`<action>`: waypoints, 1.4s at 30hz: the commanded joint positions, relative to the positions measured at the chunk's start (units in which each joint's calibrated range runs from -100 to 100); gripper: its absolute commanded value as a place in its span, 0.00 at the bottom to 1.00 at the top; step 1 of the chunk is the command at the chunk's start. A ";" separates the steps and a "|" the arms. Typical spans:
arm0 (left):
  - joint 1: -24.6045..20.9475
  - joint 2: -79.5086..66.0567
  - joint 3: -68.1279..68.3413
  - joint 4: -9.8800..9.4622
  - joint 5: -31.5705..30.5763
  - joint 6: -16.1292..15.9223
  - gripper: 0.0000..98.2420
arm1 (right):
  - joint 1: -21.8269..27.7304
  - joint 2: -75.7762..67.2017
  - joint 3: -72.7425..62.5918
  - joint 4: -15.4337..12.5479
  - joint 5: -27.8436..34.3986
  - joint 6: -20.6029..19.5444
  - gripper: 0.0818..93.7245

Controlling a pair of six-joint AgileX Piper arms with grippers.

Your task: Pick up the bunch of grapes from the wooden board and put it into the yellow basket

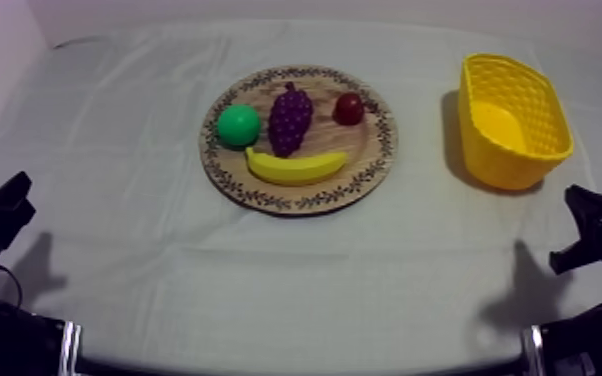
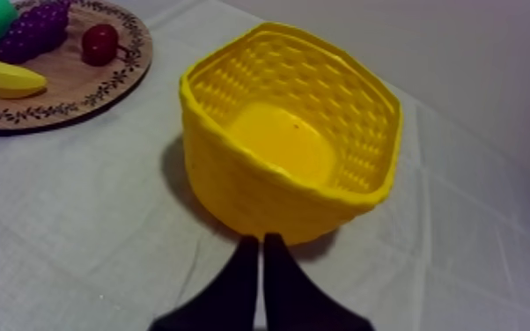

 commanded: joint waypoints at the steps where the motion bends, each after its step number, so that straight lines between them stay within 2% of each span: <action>1: 0.01 0.00 -0.04 0.02 0.03 0.00 0.00 | 0.19 -0.02 0.01 0.02 -0.02 0.07 0.00; 15: 0.01 0.00 -0.04 0.02 0.03 0.00 0.00 | 0.38 0.00 0.01 -0.16 -0.32 -0.12 0.00; 22: 0.01 0.00 -0.04 0.02 0.03 -0.01 0.00 | 0.97 5.13 -1.64 -1.67 -3.48 2.40 0.00; 34: 0.01 0.00 -0.04 0.02 0.03 -0.01 0.00 | 3.00 21.67 -20.28 -6.62 -4.24 5.88 0.00; 42: 0.01 0.00 -0.04 0.02 0.03 -0.01 0.00 | 1.58 35.42 -33.96 -7.24 -1.86 6.34 0.00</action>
